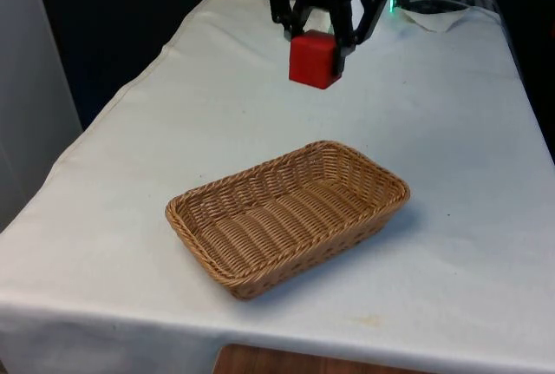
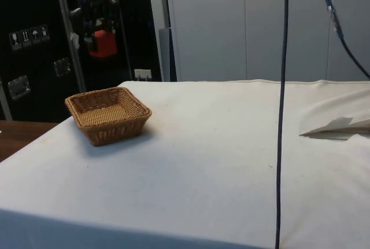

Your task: Pick up the cube and place it into the basket.

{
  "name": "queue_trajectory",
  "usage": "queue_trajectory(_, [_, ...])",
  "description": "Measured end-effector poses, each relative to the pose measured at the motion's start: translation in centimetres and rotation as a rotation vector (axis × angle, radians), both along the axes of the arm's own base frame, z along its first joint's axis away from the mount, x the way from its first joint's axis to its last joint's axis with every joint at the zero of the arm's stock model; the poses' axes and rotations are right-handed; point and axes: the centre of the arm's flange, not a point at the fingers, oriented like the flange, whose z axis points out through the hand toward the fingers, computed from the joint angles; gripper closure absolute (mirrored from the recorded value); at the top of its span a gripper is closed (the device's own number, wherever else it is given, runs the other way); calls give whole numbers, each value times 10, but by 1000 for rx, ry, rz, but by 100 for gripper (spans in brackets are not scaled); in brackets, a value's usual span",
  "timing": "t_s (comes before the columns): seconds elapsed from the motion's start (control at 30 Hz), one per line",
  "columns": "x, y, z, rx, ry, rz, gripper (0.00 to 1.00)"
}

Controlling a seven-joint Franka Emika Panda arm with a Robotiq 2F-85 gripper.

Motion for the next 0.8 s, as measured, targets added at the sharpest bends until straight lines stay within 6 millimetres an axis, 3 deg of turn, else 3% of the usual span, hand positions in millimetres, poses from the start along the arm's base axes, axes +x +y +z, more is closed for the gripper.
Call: queue_trajectory(0.8, [18, -17, -51, -21, -16, -18, 99])
